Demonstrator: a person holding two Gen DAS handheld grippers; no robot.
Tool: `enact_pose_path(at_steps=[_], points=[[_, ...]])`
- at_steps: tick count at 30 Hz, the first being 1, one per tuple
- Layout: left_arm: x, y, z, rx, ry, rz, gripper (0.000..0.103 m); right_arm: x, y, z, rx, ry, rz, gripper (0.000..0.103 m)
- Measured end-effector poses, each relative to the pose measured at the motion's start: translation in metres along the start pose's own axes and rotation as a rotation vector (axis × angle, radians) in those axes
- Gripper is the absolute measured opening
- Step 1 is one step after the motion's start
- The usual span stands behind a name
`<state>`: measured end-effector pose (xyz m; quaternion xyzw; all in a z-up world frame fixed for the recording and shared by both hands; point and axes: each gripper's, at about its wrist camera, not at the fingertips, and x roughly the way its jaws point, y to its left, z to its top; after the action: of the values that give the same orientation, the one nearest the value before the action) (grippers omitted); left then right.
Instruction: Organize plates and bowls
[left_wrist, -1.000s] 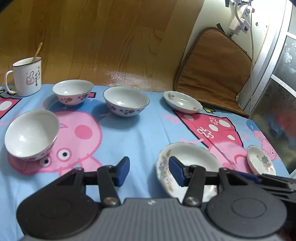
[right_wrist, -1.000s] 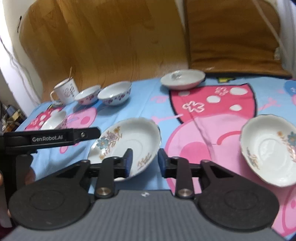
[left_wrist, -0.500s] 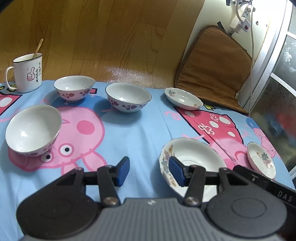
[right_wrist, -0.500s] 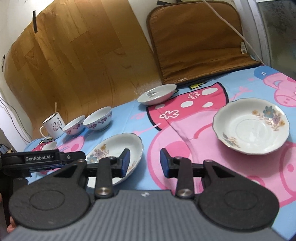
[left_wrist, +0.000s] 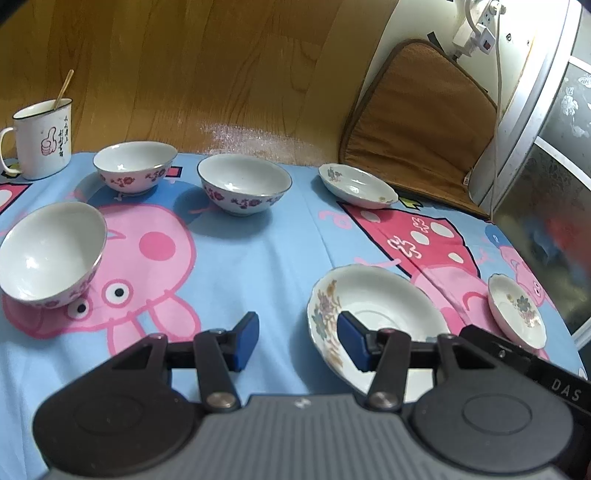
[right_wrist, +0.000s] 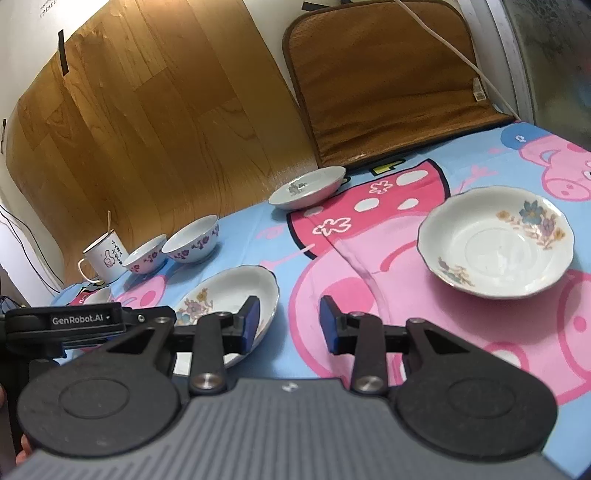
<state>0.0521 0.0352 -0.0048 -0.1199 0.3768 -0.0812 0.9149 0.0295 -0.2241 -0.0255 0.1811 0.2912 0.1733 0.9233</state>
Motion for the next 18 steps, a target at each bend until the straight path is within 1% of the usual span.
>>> enact_pose_path(at_steps=[6,11,18], points=[[-0.0007,-0.0002,0.0008,-0.009,0.008,-0.028,0.048,-0.0054,0.0027,-0.0009,-0.004,-0.010,0.006,0.039],[-0.0030,0.0047,0.0017,-0.037,0.013,-0.049,0.048,-0.0033,0.0055,-0.0017,-0.017,0.007,0.015,0.039],[0.0006,0.0041,0.0029,-0.051,0.025,-0.055,0.048,-0.0007,0.0073,-0.0043,-0.020,0.020,0.033,0.039]])
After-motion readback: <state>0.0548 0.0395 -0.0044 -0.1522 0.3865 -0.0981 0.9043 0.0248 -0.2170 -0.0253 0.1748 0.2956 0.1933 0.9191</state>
